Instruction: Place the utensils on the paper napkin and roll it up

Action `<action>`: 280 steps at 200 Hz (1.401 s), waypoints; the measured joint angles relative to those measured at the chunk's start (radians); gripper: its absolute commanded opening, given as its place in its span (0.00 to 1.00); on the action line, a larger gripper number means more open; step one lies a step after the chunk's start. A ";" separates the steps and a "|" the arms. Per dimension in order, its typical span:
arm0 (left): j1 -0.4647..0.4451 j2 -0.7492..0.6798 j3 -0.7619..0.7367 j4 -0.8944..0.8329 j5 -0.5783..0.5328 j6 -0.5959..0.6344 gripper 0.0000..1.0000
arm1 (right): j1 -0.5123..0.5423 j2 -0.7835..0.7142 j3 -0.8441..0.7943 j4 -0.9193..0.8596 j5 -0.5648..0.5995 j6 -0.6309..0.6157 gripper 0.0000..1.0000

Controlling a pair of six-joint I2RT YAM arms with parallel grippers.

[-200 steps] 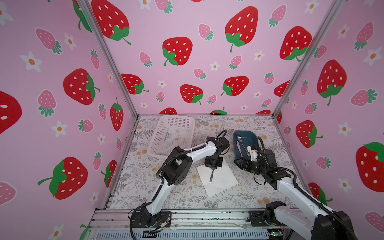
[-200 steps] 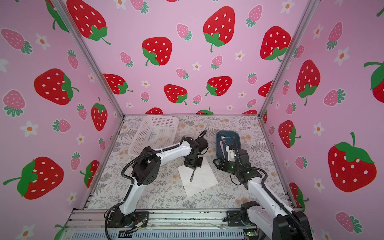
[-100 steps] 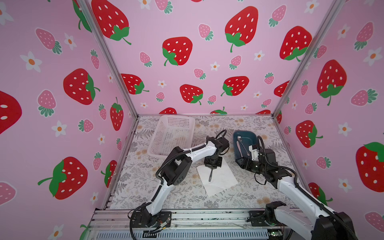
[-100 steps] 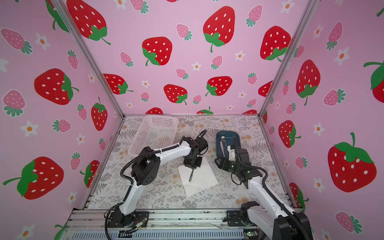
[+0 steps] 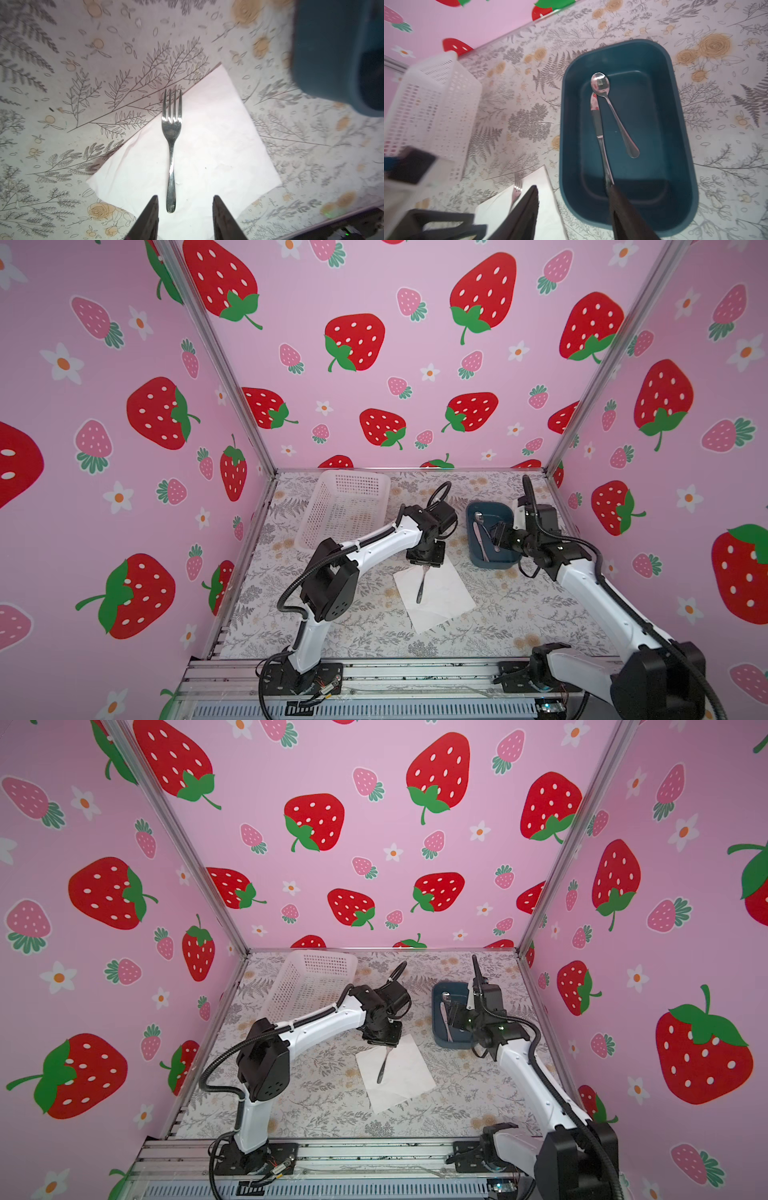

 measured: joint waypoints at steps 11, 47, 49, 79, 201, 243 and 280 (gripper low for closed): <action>0.003 -0.028 -0.019 0.011 0.000 -0.003 0.42 | -0.006 0.056 0.022 -0.018 0.015 -0.022 0.52; 0.012 -0.073 -0.119 0.050 -0.005 -0.011 0.40 | -0.018 0.194 0.090 -0.071 0.050 -0.084 0.45; 0.013 -0.077 -0.128 0.053 -0.005 -0.012 0.40 | -0.019 0.203 0.095 -0.073 0.051 -0.090 0.45; 0.019 -0.161 -0.247 0.117 -0.003 -0.023 0.40 | -0.030 0.335 0.185 -0.095 0.083 -0.143 0.36; 0.021 -0.111 -0.364 0.265 0.095 -0.047 0.41 | -0.043 0.786 0.523 -0.195 0.070 -0.302 0.30; 0.021 -0.053 -0.313 0.249 0.100 -0.031 0.40 | -0.043 0.818 0.546 -0.204 0.049 -0.327 0.28; 0.021 -0.005 -0.284 0.249 0.113 -0.021 0.38 | -0.043 0.826 0.550 -0.205 0.050 -0.338 0.27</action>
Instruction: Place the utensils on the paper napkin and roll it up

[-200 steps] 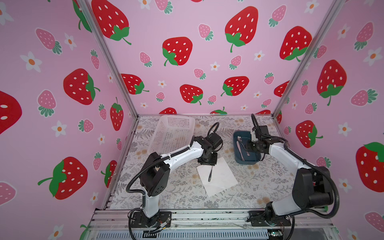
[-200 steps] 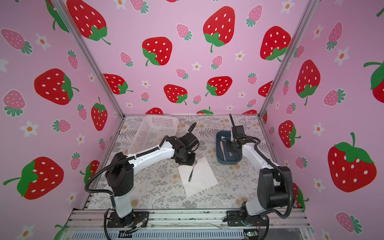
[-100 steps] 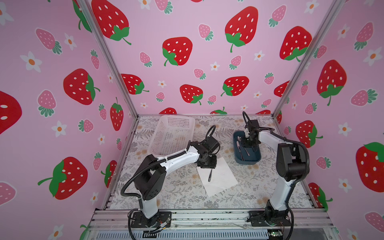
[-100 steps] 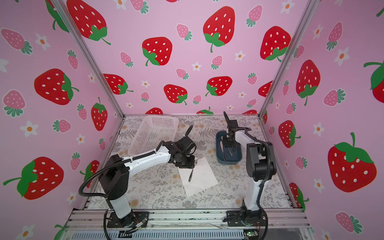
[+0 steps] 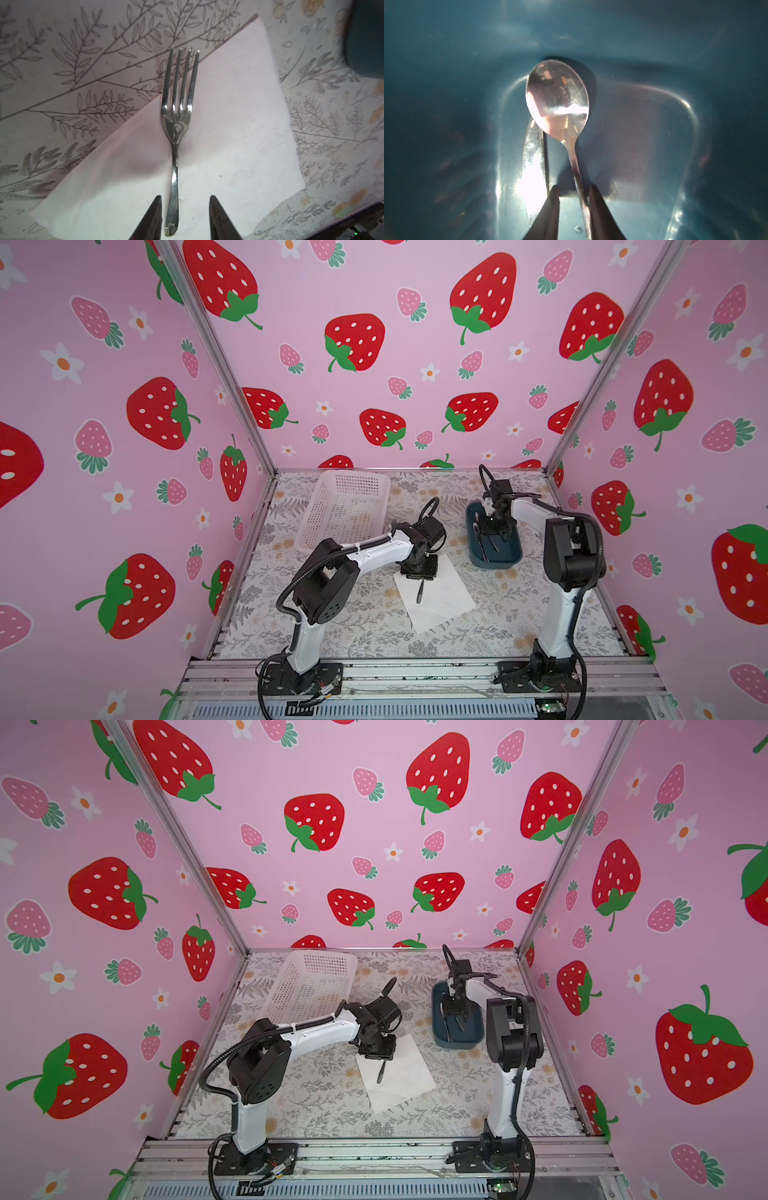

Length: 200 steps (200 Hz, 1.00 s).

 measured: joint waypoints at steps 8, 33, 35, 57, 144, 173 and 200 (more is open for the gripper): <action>0.000 0.011 0.004 0.000 0.002 0.000 0.37 | 0.000 0.000 0.000 0.000 0.002 -0.001 0.25; 0.000 0.044 0.013 0.000 0.005 0.004 0.33 | 0.001 0.002 0.002 -0.003 0.014 -0.011 0.23; 0.000 0.045 0.013 0.000 0.005 0.005 0.33 | 0.001 0.002 0.003 -0.003 0.014 -0.011 0.23; 0.000 0.052 0.013 0.001 0.014 0.015 0.27 | 0.002 0.006 0.008 -0.006 0.028 -0.018 0.20; 0.000 0.052 0.013 0.001 0.032 0.053 0.20 | 0.007 0.011 0.019 -0.019 0.051 -0.018 0.14; -0.001 0.052 0.013 0.001 0.032 0.065 0.19 | 0.009 0.023 0.039 -0.035 0.050 -0.017 0.13; -0.002 0.052 0.013 0.000 0.031 0.082 0.18 | 0.013 0.043 0.070 -0.048 0.055 -0.019 0.17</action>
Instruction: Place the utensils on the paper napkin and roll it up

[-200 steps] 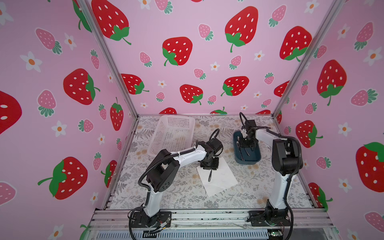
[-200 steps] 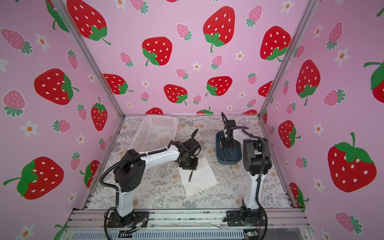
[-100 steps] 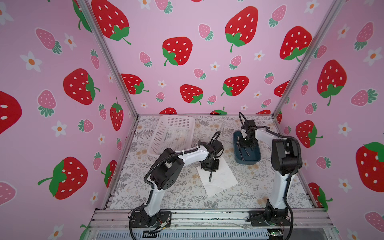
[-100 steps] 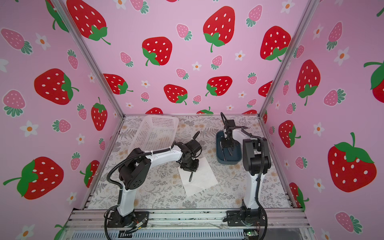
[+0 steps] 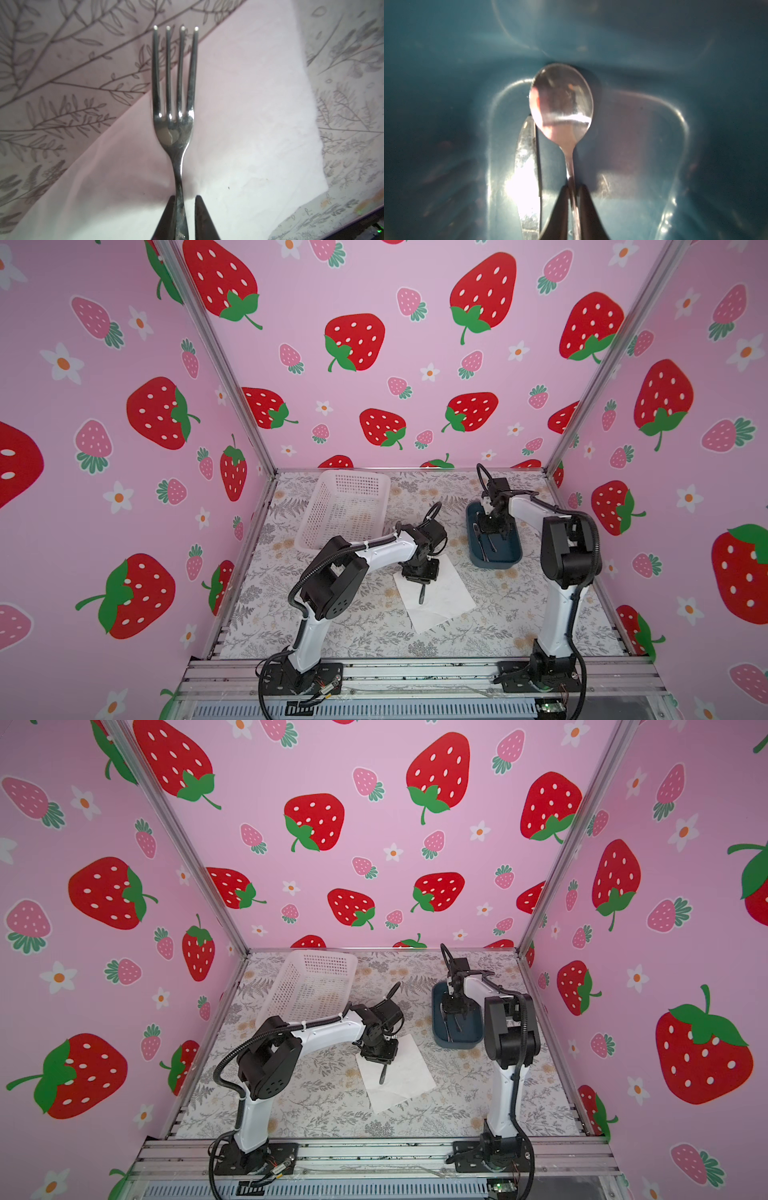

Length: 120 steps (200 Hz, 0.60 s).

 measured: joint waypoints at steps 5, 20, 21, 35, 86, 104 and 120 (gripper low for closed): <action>0.000 0.000 0.000 0.000 0.000 0.003 0.18 | 0.000 0.005 0.006 -0.002 0.002 0.000 0.17; 0.000 0.000 0.000 -0.001 0.000 0.014 0.16 | 0.003 0.015 0.023 -0.007 0.005 -0.002 0.15; 0.000 0.000 0.000 -0.001 0.000 0.015 0.16 | 0.003 0.015 0.024 -0.008 0.005 -0.001 0.15; 0.000 0.000 0.000 -0.001 0.000 0.024 0.17 | 0.004 0.020 0.031 -0.009 0.005 -0.003 0.12; -0.002 -0.002 0.000 -0.013 -0.012 0.045 0.27 | 0.006 0.019 0.033 -0.010 0.014 0.000 0.01; -0.002 -0.014 0.000 -0.017 -0.013 0.047 0.31 | 0.006 0.011 0.028 -0.010 0.015 0.006 0.00; -0.003 -0.052 -0.002 -0.019 -0.021 0.045 0.35 | 0.006 -0.007 0.011 -0.012 0.013 0.020 0.00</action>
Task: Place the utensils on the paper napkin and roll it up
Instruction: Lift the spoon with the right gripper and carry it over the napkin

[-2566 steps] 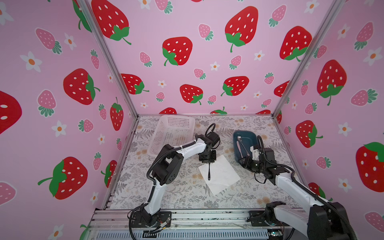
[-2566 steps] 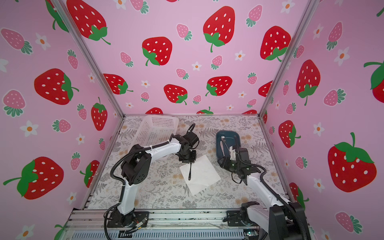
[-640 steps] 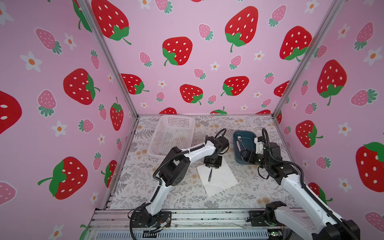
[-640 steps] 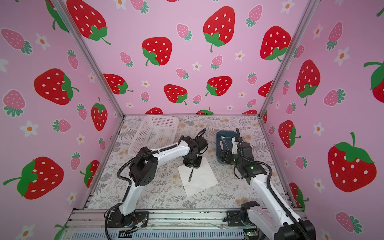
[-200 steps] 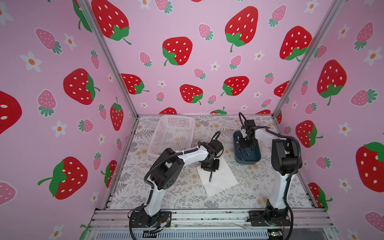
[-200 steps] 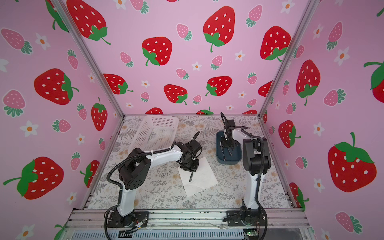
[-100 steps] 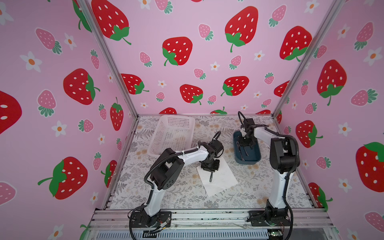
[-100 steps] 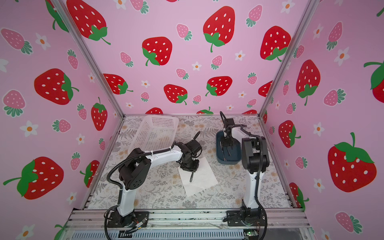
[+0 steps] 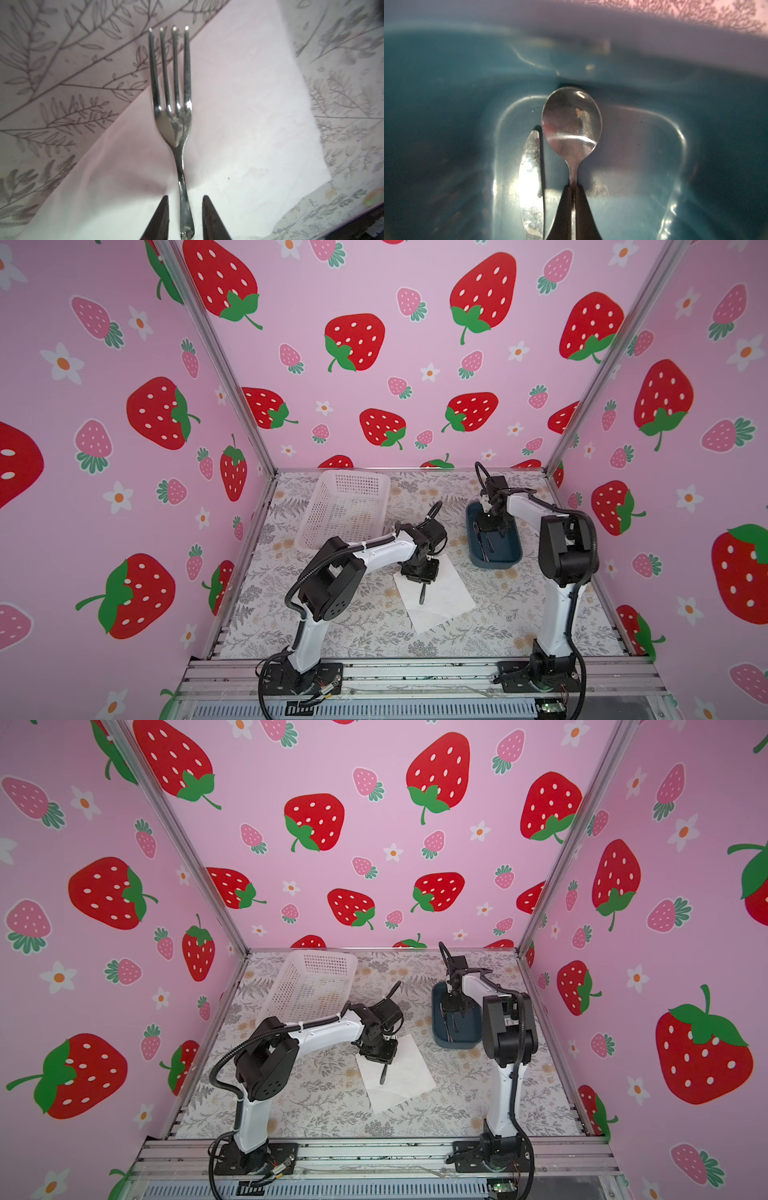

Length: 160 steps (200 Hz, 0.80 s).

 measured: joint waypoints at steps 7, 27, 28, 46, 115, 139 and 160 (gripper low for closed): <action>0.000 -0.027 -0.003 0.001 -0.006 -0.002 0.36 | 0.000 -0.012 -0.012 0.000 -0.002 0.008 0.00; 0.000 -0.131 -0.036 0.024 -0.027 -0.009 0.39 | 0.000 -0.069 -0.055 0.005 -0.008 0.031 0.00; 0.000 -0.135 -0.038 0.024 -0.029 -0.009 0.39 | 0.000 -0.071 -0.056 0.005 -0.009 0.032 0.00; 0.000 -0.228 -0.077 0.038 -0.059 -0.024 0.39 | 0.000 -0.135 -0.088 0.007 -0.016 0.055 0.00; 0.007 -0.436 -0.257 0.103 -0.167 -0.074 0.44 | 0.002 -0.377 -0.192 0.023 -0.097 0.144 0.00; 0.018 -0.505 -0.319 0.129 -0.195 -0.091 0.44 | 0.027 -0.500 -0.249 0.032 -0.139 0.198 0.00; 0.033 -0.548 -0.363 0.155 -0.203 -0.111 0.44 | 0.102 -0.597 -0.330 0.064 -0.170 0.272 0.00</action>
